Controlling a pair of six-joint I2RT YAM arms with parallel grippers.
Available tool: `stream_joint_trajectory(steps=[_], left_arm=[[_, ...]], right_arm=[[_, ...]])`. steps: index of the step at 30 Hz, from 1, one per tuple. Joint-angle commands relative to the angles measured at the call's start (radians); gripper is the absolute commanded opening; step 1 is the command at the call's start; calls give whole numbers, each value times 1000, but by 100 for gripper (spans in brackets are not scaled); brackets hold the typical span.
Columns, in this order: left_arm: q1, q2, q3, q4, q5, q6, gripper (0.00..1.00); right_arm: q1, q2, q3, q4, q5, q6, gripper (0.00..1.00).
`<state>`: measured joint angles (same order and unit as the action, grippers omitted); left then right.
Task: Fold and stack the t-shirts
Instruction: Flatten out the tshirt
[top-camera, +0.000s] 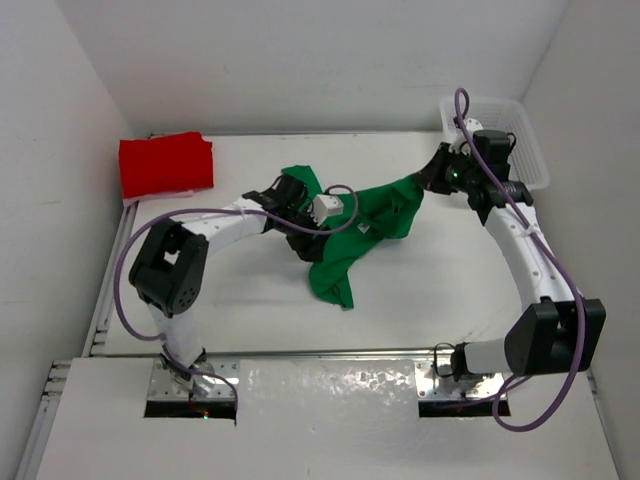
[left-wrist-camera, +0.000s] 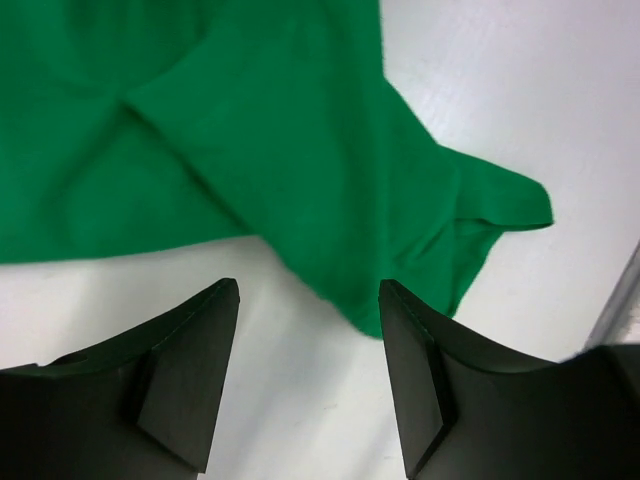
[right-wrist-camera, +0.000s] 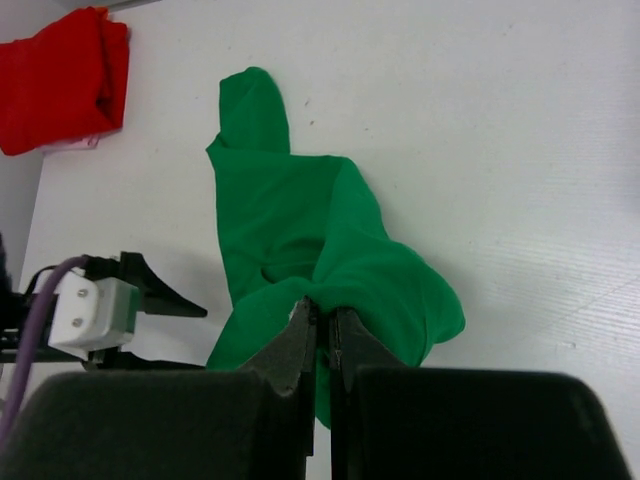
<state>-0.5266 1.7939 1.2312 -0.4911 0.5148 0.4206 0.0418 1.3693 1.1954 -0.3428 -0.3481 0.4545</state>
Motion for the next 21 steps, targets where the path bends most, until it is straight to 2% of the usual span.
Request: stream_joint_trajectory(steps=[1,5,8,9,11,15,17,21], left_arm=[[-32,53,43,-7,65,-49,56],[-78,113,76,-21,-1,-60,53],[-78,92,80,-12,-16,-69,23],[-81,78,82,-3,-47,-71,10],[-88,24,82,12,-94,-68,1],[-163,-100,71,57,-277,-25,0],[-199,-122,71,59,-291,-13,0],[-326,-105,79,17,-205,7,0]], right_arm=[[0,-29,-11,42,-6,-19,0],[0,-42,-16,36,-6,-30,0],[-2,-58,-29,37,1,-30,0],[0,-62,-36,39,3,-30,0],[0,-70,-42,39,8,-31,0],[0,-72,-65,41,9,-36,0],[0,-72,-71,41,9,-34,0],[0,-68,-74,45,8,-27,0]])
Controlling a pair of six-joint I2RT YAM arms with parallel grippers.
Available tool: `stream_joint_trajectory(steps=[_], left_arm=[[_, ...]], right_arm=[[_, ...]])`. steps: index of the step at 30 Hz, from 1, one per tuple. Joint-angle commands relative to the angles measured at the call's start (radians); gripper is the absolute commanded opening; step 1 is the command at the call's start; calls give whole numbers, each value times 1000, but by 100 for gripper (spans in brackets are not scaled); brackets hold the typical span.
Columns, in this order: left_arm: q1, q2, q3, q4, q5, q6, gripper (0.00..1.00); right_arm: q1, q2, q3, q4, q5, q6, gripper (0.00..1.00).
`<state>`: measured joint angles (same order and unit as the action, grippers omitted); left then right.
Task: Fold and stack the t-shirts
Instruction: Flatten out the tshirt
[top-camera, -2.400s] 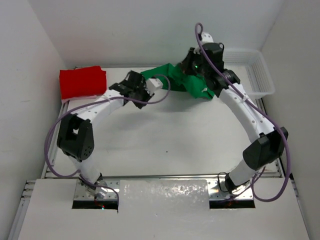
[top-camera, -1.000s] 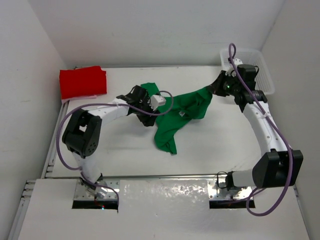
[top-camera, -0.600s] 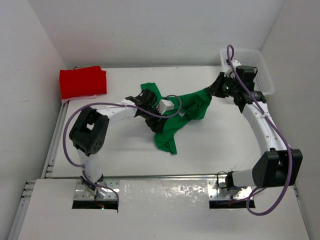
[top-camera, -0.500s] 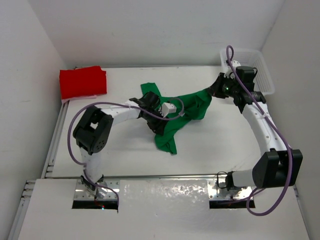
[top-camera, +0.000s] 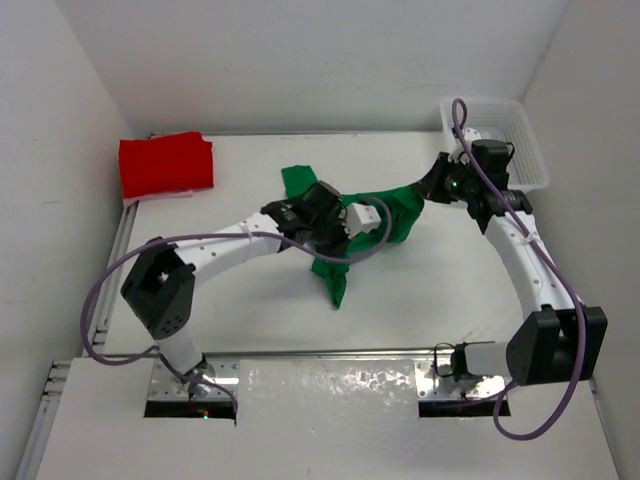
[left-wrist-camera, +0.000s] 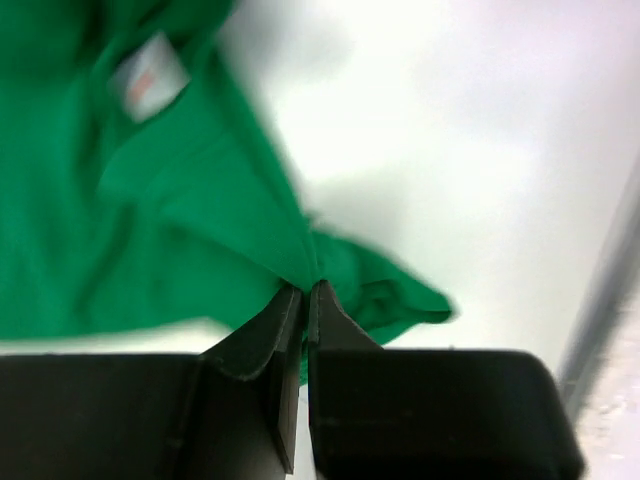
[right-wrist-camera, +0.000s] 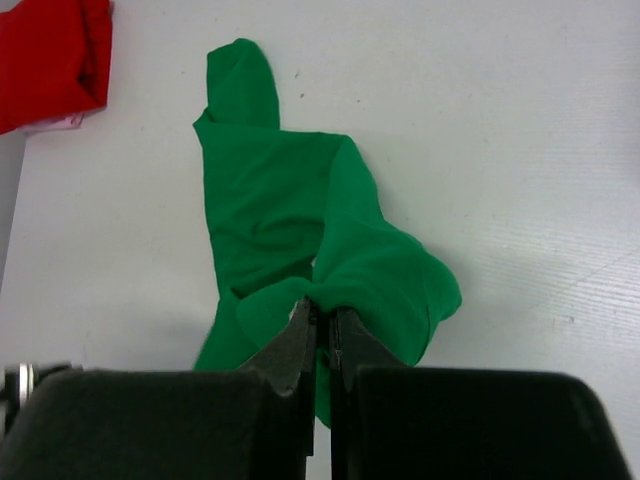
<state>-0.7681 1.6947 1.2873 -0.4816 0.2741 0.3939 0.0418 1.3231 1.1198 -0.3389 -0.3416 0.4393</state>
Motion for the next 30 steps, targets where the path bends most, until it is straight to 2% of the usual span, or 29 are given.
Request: stream_joint_trajectory(steps=[1,2,4,5,6,7,8,9,10,13,15,16,17,19,21,23,25,30], left_arm=[[-106,19,20,2,63,46,0],[-140,35,15,-11,126,51,1],[-171,90,21,-28,187,75,14],[-204,108,44,-55,212,85,35],[-220,131,59,-67,211,106,44],[-235,135,75,-83,197,118,77],[-244,135,114,-121,198,128,91],[-243,132,138,-142,200,135,92],[-238,113,154,-161,194,151,100],[-185,16,176,-186,174,160,99],[-76,-36,169,-189,267,146,92],[-24,-77,161,-186,348,116,73],[60,-93,141,-164,359,105,63],[125,-112,49,-137,309,102,44],[153,-92,-41,-118,280,105,43],[186,-23,-78,-117,240,103,64],[214,43,-97,-80,228,56,75],[248,137,-102,20,217,7,78]], right_arm=[[-2,-21,2,41,1,-13,0],[-2,-21,3,40,0,-11,0],[0,-22,5,38,-2,-13,0],[0,-22,5,35,1,-13,0],[-2,-22,3,32,4,-16,0],[0,-22,3,26,7,-19,0],[-2,-22,2,21,10,-19,0],[0,-22,-2,21,13,-19,0],[-2,-24,-9,23,13,-20,0],[-2,-22,-18,31,12,-19,0],[0,-22,-18,34,12,-19,0],[0,-22,-21,35,12,-19,0],[-2,-24,-21,37,13,-17,0],[0,-25,-20,41,15,-17,0],[0,-25,-17,43,16,-17,0],[0,-24,-12,44,16,-17,0],[0,-22,-11,44,15,-16,0],[0,-25,-24,40,16,-20,0]])
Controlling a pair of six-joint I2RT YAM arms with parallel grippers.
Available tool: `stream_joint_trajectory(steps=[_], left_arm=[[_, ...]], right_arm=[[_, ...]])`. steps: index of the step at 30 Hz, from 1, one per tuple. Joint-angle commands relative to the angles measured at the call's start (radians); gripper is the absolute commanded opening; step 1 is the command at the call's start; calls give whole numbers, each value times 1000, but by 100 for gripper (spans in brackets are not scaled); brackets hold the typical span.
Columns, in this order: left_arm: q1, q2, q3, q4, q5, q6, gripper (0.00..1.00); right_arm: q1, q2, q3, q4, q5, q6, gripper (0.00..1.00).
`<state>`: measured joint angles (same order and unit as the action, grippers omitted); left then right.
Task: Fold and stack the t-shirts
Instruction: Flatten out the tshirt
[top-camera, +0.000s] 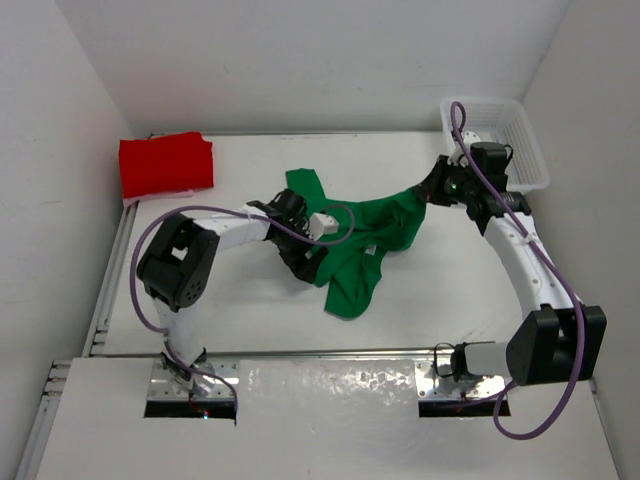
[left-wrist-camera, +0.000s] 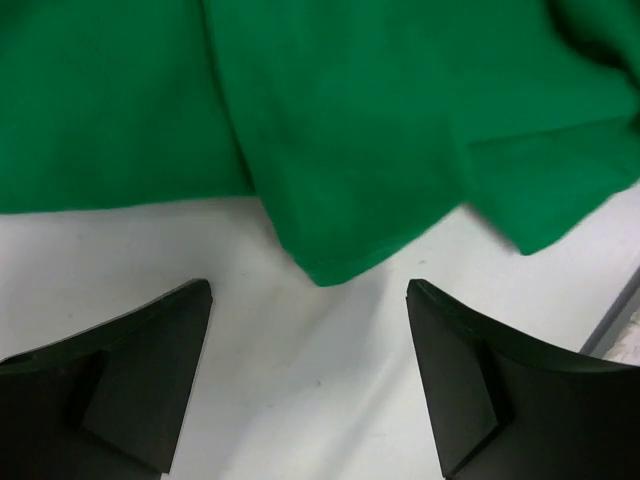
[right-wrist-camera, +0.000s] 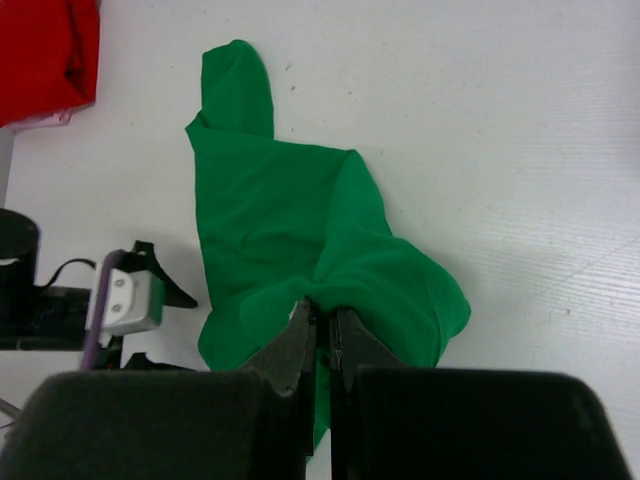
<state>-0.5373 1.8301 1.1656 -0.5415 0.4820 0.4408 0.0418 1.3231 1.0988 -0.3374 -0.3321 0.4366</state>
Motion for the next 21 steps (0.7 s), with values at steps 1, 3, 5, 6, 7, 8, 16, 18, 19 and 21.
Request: stream_joint_trajectory(steps=[1,3,5,6,7,8,16,18,19,21], left_arm=[[19,12,31,87,26,-47,78],[19,44,37,97,15,-57,77],[19,63,31,115,-8,-56,77],[19,78,31,117,-6,-59,77],[19,86,32,112,28,-60,76],[17,93,34,104,55,-60,75],[-29,52,-34,91,170,-43,59],[-36,66,-27,81,158,-47,50],[-35,72,-27,77,161,-44,47],[-35,80,-29,77,146,-50,20]], right_arm=[[-2,-27,-5,40,7,-18,0],[0,-32,-11,40,11,-19,0],[0,-33,-13,43,10,-19,0],[0,-33,-13,43,10,-19,0],[0,-33,-14,41,10,-21,0],[0,-33,-14,41,11,-22,0],[0,-27,-8,41,24,-29,0],[0,-24,-7,47,22,-22,0],[0,-22,-5,51,21,-21,0],[0,-22,1,46,22,-21,0]])
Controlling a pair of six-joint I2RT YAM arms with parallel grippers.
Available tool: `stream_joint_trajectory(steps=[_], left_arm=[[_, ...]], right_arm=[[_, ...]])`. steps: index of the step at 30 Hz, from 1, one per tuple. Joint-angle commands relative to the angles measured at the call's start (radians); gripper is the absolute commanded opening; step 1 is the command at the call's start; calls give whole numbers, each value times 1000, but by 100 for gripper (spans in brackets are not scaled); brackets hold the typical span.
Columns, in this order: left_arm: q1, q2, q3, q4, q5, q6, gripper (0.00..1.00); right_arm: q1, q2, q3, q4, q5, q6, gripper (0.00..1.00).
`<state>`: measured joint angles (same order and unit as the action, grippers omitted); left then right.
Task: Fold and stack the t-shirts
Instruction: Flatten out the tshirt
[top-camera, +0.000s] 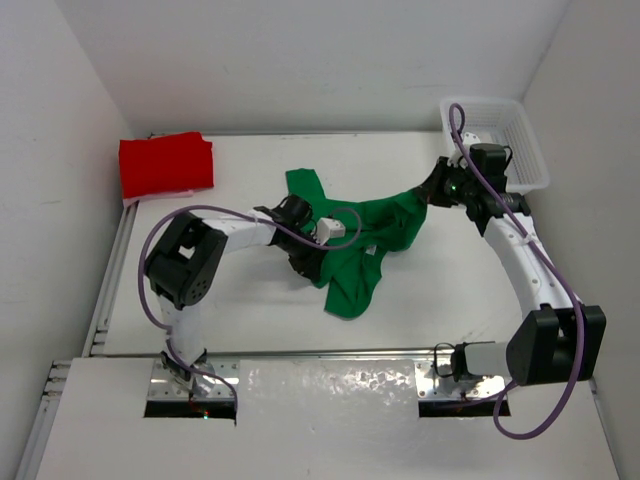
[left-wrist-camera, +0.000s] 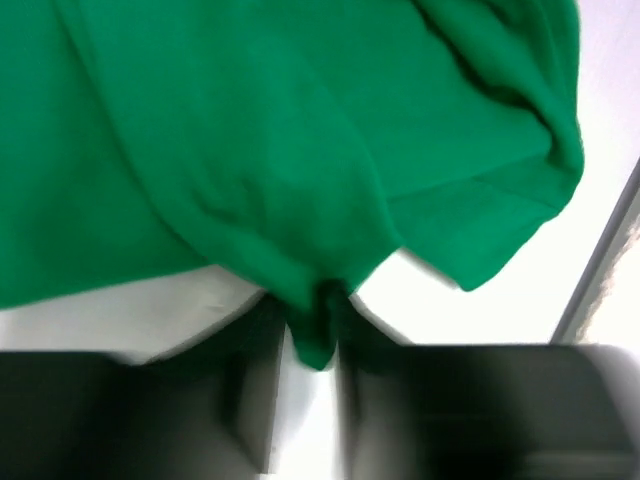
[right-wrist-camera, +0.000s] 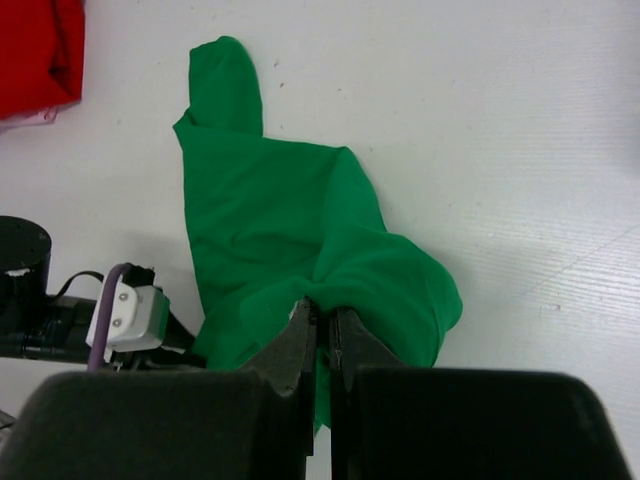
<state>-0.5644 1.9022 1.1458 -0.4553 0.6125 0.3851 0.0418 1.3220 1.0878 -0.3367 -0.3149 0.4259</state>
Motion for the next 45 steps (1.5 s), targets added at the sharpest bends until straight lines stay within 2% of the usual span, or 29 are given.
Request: stream_joint_trajectory(steps=[1,2,5,8,10,11,12,13,14,15,16,17,18,19,20,21,23,25,27,30,33,35,38,39,40,42,45], left_arm=[[-9,6,-8,-10,6,3,8],[-9,-2,-6,-10,-6,-2,0],[-2,-40,26,-43,-65,21,0],[37,-94,101,-75,-204,37,0],[87,-100,253,-121,-313,55,0],[122,-92,322,-138,-351,67,0],[141,-80,495,-163,-440,70,0],[158,-39,600,-170,-489,58,0],[188,-10,822,-184,-590,49,0],[202,20,933,-186,-633,43,0],[230,78,1147,-163,-722,25,0],[242,101,1231,-139,-752,18,0],[259,109,1282,-100,-772,21,0],[264,94,1302,-50,-795,32,0],[265,65,1258,74,-836,46,0],[265,32,1214,139,-842,67,0],[265,-75,1076,269,-833,133,0],[267,-111,1060,262,-830,173,0],[270,-139,1020,227,-833,190,0],[274,-201,837,244,-820,219,0],[293,-308,649,221,-795,241,0],[313,-383,490,192,-766,264,0],[322,-495,257,132,-755,386,0],[322,-524,197,116,-755,447,0],[321,-547,81,81,-758,477,0],[317,-618,-33,50,-766,530,0],[311,-704,-263,-12,-787,549,0]], right_arm=[[0,-21,15,42,8,-13,0],[0,-21,18,39,13,-21,0],[-2,-7,32,21,37,-24,0],[-11,77,122,-21,36,-24,0],[-19,153,232,-42,14,-29,0],[-29,254,405,-54,16,-30,0],[-36,311,519,-89,20,-24,0],[-39,375,637,-110,19,12,0],[-48,523,928,-152,13,42,0],[-71,607,1101,-168,-6,78,0],[-86,764,1414,-147,-21,191,0],[-98,813,1508,-95,-36,279,0],[-121,824,1497,-18,-62,447,0],[-125,801,1407,81,-65,502,0],[-125,699,1311,263,-58,526,0],[-126,650,1226,315,-35,504,0],[-126,611,1190,286,-7,440,0],[-128,605,1218,236,-38,360,0],[-128,567,1172,209,-59,324,0],[-128,476,949,223,-87,278,0],[-126,295,546,284,-85,202,0],[-111,150,383,303,-90,148,0],[-68,-51,41,272,-49,96,0],[-51,-97,-139,274,-38,94,0],[-42,-181,-225,272,-27,97,0],[19,-249,-431,248,3,105,0],[107,-361,-637,191,55,119,0]])
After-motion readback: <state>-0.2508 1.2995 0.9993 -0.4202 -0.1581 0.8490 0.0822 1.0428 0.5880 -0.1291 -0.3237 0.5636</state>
